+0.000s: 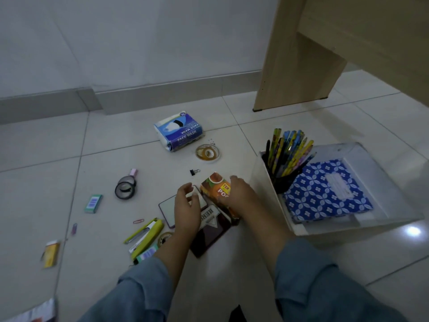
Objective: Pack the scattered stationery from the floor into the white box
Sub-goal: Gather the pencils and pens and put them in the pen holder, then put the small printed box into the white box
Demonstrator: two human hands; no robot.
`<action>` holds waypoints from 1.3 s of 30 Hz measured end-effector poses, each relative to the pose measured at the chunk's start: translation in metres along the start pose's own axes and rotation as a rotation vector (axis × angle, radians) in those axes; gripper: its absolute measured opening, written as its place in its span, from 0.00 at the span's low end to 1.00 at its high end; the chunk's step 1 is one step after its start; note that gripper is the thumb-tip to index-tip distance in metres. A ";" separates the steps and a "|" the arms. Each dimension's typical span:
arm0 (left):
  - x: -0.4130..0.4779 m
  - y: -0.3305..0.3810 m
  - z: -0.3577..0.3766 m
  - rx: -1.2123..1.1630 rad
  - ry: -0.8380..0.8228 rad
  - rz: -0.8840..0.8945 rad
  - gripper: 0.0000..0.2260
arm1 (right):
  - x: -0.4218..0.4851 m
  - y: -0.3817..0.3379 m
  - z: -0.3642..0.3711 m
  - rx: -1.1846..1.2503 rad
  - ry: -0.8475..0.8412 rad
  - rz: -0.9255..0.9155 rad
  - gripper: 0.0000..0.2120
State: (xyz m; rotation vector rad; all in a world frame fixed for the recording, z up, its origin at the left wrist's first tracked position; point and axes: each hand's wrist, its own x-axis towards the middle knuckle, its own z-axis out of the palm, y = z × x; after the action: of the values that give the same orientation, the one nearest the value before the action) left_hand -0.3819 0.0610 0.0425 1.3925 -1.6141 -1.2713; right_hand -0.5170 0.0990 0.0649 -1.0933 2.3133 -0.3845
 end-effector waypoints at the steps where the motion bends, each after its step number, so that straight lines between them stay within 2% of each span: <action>1: 0.000 -0.003 -0.003 0.006 -0.004 -0.013 0.14 | 0.002 0.003 0.008 0.006 -0.016 0.025 0.32; 8: -0.003 -0.009 -0.007 -0.008 -0.054 -0.063 0.15 | 0.012 0.004 0.021 0.003 0.044 0.052 0.34; 12: 0.002 -0.001 -0.007 -0.066 -0.007 -0.060 0.14 | 0.008 -0.004 0.003 0.310 0.122 0.029 0.34; 17: 0.009 0.031 0.012 -0.182 0.035 -0.085 0.14 | -0.011 -0.015 -0.055 0.643 0.191 0.013 0.38; 20: 0.003 0.056 0.038 -0.207 -0.033 -0.075 0.14 | -0.031 -0.011 -0.095 0.787 0.279 -0.006 0.42; 23: -0.011 0.077 0.067 -0.240 -0.117 -0.037 0.15 | -0.052 0.007 -0.135 0.889 0.411 -0.010 0.41; 26: -0.028 0.086 0.093 -0.207 -0.203 -0.009 0.17 | -0.065 0.041 -0.171 1.103 0.558 0.019 0.40; 30: -0.041 0.088 0.118 -0.085 -0.343 0.000 0.22 | -0.061 0.099 -0.188 1.234 0.731 0.230 0.43; 35: -0.038 0.090 0.131 0.001 -0.381 0.056 0.21 | -0.024 0.147 -0.155 1.314 0.653 0.545 0.47; 39: -0.039 0.087 0.135 0.084 -0.355 0.057 0.22 | 0.007 0.160 -0.125 1.347 0.634 0.791 0.56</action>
State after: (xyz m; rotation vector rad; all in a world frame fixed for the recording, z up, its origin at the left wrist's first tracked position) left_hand -0.5254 0.1299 0.0857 1.2078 -1.9479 -1.4941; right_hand -0.6928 0.1971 0.0889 0.6436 1.9391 -1.7200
